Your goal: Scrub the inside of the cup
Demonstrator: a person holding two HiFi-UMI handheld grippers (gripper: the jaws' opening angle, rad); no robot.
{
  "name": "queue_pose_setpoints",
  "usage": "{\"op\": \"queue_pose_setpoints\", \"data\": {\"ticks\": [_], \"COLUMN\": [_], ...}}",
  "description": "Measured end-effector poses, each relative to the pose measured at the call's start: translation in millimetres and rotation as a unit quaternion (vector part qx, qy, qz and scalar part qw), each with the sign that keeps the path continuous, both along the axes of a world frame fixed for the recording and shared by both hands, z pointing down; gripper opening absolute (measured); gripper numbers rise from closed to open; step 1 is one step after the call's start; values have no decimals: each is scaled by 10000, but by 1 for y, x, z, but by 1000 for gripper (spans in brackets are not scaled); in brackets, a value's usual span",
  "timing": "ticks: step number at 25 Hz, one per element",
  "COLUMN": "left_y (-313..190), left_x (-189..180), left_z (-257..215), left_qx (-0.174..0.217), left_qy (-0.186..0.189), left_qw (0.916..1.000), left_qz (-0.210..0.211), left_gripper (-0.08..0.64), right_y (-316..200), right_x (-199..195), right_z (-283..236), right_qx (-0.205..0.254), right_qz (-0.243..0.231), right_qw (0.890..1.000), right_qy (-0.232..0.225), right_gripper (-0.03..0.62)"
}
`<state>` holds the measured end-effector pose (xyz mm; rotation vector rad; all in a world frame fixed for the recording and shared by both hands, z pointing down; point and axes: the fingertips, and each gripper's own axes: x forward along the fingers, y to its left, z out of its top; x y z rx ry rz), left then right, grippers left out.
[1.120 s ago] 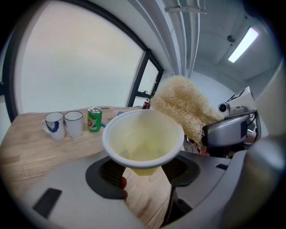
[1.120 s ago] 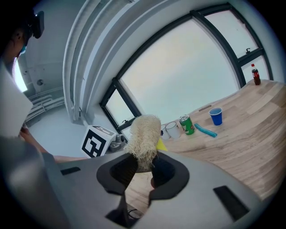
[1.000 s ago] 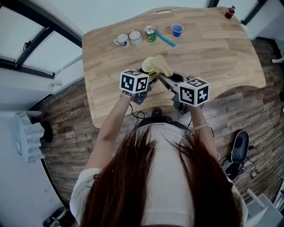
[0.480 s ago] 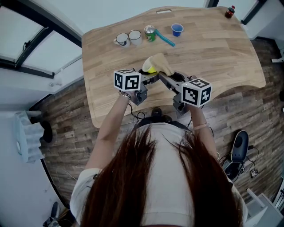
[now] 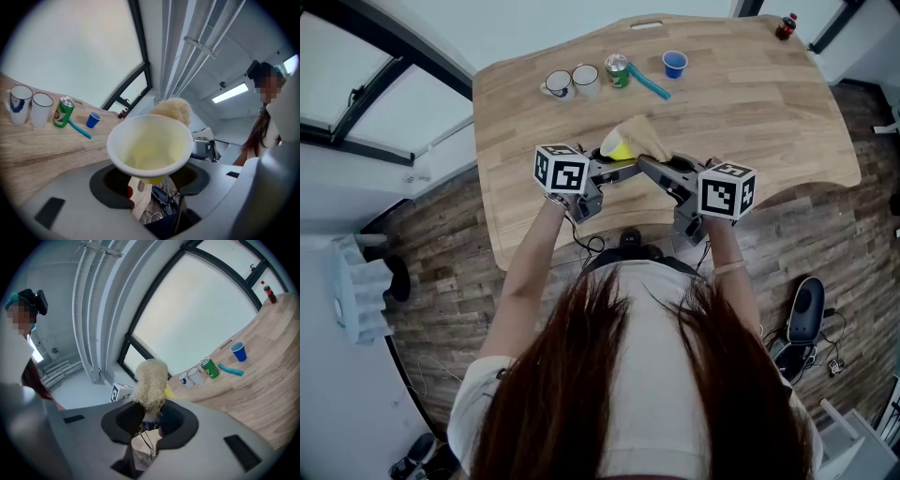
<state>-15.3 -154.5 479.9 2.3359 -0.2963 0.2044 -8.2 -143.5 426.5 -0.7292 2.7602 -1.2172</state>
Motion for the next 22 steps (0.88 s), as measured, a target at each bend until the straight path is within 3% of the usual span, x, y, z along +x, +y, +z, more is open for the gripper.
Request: {"op": "queue_pose_setpoints", "data": {"ticks": [13, 22], "left_y": [27, 42], "left_x": [1, -2], "left_z": [-24, -43], "left_qx": [62, 56], "left_qy": [304, 603], "left_qw": [9944, 9859], "left_qz": [1014, 1561], "left_gripper": [253, 253], "right_y": [5, 12], "right_x": [7, 7], "right_z": [-10, -24], "right_qx": [-156, -354], "right_qz": [-291, -502], "right_qw": [9980, 9904], "right_qy": [-540, -1238], "right_gripper": [91, 91]}}
